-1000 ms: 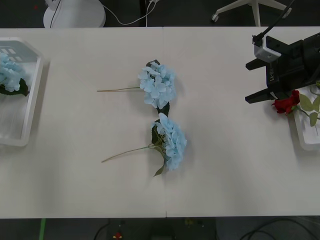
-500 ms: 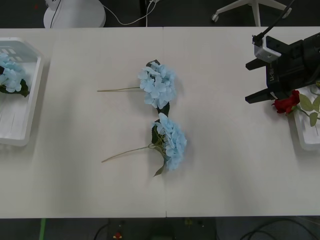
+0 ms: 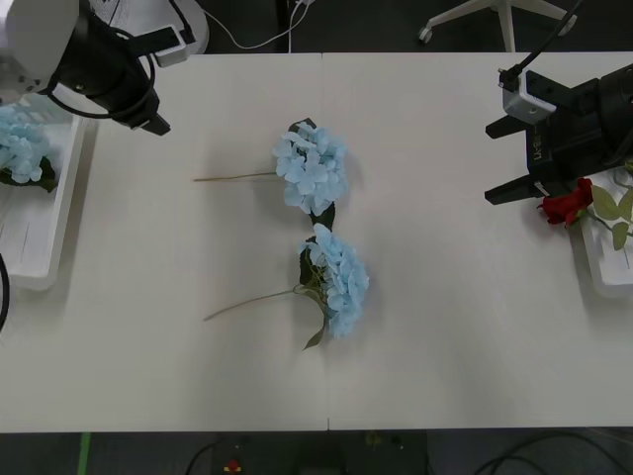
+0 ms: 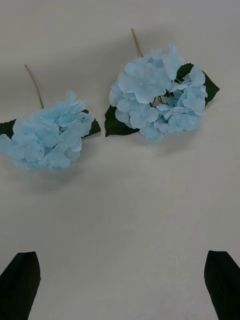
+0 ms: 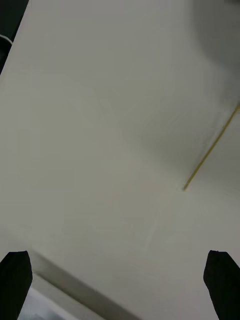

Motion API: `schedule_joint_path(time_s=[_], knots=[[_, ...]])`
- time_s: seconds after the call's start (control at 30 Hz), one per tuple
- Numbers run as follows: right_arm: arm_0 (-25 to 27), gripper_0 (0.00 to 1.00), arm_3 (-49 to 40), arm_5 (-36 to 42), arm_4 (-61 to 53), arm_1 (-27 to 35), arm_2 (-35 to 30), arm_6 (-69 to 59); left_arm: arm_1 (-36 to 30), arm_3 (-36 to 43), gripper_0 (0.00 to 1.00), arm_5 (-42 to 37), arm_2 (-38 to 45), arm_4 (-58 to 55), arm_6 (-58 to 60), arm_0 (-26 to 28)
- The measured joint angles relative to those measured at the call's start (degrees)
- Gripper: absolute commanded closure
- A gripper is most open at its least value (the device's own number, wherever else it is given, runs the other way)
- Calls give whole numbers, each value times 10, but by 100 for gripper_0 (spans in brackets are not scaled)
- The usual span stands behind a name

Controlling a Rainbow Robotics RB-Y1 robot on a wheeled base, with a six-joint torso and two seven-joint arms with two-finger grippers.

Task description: Put the red flowers into the right box and the blue flowers into the left box

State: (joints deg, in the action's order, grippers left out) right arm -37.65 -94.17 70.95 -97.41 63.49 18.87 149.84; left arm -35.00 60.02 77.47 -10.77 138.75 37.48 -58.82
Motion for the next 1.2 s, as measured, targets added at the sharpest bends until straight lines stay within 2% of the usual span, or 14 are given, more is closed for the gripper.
schedule_joint_path(time_s=[0.27, 0.37, 0.6, 1.0, 1.2], knots=[[0, 5, 0, 0, 0, 0, 1, 0, 94, -82, 0, -41, -10, 71, -150, -24], [0, 5, 0, 0, 0, 0, 1, 1, 118, -95, 0, -56, -23, 83, -151, -24], [0, 5, 0, 0, 0, 0, 2, 3, 150, -121, 0, -93, -110, 87, -115, -24], [0, 5, 0, 0, 0, 0, 2, 3, 200, -214, 0, -142, -111, 100, -97, -24], [0, 5, 0, 0, 0, 0, 2, 3, 211, -227, 0, -146, -122, 101, -95, -24]])
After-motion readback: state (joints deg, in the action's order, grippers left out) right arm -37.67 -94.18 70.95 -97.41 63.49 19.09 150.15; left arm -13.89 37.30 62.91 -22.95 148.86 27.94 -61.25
